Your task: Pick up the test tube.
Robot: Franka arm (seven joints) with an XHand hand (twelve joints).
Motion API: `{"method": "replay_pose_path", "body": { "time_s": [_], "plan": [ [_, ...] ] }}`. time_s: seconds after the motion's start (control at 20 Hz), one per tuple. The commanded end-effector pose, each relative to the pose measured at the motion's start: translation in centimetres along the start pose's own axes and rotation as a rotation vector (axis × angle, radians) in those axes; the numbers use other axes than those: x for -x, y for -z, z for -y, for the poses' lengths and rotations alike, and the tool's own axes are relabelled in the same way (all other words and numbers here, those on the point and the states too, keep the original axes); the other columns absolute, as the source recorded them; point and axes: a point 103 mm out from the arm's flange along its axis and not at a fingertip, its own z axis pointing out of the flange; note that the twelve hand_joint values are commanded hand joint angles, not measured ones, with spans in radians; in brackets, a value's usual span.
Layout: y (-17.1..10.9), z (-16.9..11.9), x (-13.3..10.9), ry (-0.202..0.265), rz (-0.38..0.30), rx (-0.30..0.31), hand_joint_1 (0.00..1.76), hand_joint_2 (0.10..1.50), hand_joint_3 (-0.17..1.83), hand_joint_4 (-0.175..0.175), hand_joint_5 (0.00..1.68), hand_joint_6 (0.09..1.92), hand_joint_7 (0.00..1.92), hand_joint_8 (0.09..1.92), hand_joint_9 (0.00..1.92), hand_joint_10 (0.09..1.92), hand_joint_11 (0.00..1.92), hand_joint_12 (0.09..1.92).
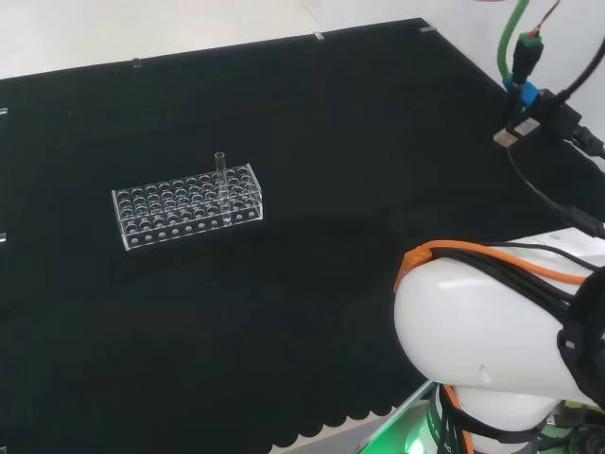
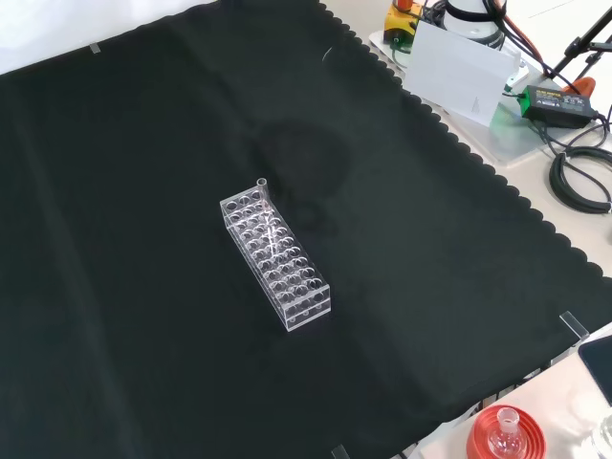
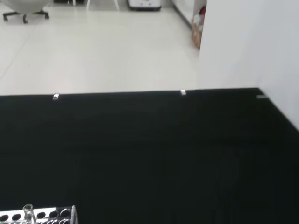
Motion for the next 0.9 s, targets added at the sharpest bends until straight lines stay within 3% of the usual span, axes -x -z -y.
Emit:
{"method": "replay_pose_path", "body": {
  "time_s": [0.05,0.2,0.75,0.9],
  "plan": [
    [-1.4,-2.4,-1.7,0.040,-0.074,-0.033,0.61,0.79,0.40,-0.013,0.16,0.19,0.09,0.82,0.06,0.96,0.00,1.40],
    [-2.3,-3.2,-2.1,0.046,-0.127,-0.048,0.63,0.79,0.39,-0.016,0.17,0.19,0.11,0.82,0.06,0.96,0.00,1.40],
    [-5.3,-5.3,-3.6,0.095,-0.130,-0.116,0.68,0.78,0.38,-0.014,0.21,0.19,0.14,0.83,0.08,0.96,0.00,1.40],
    [-6.6,-6.2,-3.7,0.096,-0.194,-0.150,0.71,0.78,0.38,-0.008,0.24,0.19,0.16,0.83,0.09,0.96,0.00,1.41]
  ]
}}
